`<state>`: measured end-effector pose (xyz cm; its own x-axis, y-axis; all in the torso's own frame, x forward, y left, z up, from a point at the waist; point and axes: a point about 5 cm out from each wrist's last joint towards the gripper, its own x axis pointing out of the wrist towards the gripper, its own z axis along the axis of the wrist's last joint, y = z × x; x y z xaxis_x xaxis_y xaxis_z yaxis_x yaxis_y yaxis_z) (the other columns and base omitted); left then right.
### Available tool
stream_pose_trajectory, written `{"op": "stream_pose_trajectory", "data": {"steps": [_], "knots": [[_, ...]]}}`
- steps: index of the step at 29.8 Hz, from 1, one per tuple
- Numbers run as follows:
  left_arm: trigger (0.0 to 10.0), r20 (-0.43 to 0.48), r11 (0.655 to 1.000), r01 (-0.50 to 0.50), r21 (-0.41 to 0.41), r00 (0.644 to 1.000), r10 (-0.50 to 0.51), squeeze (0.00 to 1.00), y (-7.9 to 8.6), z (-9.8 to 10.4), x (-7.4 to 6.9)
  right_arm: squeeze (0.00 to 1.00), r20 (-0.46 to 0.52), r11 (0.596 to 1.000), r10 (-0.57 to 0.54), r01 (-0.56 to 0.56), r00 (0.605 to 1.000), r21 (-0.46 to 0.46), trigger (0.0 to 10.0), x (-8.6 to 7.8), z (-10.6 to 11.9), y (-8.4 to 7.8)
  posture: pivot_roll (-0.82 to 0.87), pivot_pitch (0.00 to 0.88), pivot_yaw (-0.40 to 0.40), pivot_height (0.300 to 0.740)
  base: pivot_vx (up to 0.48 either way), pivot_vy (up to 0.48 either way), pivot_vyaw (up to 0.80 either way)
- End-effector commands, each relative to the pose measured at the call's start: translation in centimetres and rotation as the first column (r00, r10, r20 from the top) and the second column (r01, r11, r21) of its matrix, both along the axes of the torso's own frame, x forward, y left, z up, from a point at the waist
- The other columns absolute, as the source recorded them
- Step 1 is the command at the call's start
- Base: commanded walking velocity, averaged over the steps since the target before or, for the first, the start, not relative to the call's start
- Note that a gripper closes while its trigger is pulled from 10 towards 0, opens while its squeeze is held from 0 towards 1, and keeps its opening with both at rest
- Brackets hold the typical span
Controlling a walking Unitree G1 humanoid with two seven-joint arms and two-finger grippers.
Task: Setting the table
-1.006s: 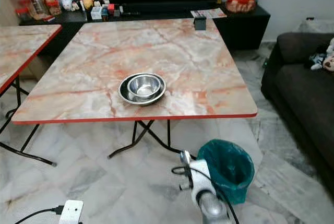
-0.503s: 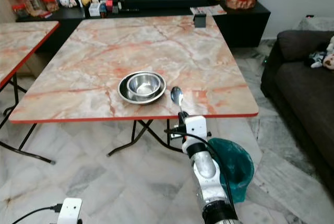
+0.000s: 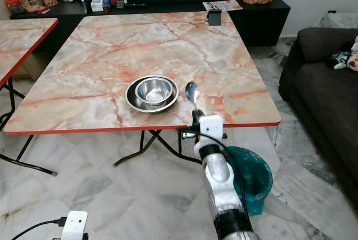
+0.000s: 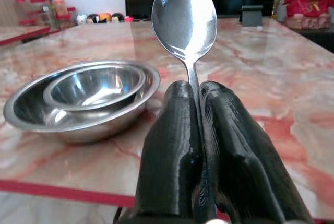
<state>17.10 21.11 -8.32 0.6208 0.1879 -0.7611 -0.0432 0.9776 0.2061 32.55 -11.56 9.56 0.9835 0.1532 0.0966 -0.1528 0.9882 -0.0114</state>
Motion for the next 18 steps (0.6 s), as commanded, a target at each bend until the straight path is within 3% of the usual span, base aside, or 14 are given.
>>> {"op": "stream_pose_trajectory", "data": {"steps": [1,4,15,18], "knots": [[10.0,0.003,1.0,-0.012,0.009,1.0,0.012,0.0,0.3,0.0,-0.1,0.0,-0.029,1.0,-0.004,0.005,1.0,0.015,10.0,0.2,-0.1,0.3,-0.02,0.043,0.034,0.74,0.277,0.0,-0.43],[10.0,0.002,1.0,-0.013,0.009,1.0,0.013,0.0,0.3,0.0,-0.1,0.0,-0.011,1.0,0.002,-0.002,1.0,0.02,10.0,0.3,0.2,0.6,-0.02,0.043,0.032,0.74,0.284,0.0,-0.5],[10.0,0.0,1.0,-0.017,0.01,1.0,0.017,0.0,0.3,0.0,-0.2,0.0,-0.004,0.999,0.04,-0.04,0.999,0.036,10.0,0.4,0.6,1.9,-0.02,0.043,0.029,0.74,0.29,0.0,0.0],[10.0,0.0,1.0,-0.019,0.01,1.0,0.019,0.0,0.4,0.0,-0.2,0.0,0.007,0.998,0.068,-0.068,0.998,0.003,10.0,0.3,0.7,2.2,-0.02,0.044,0.029,0.74,0.292,0.0,0.0]]}}
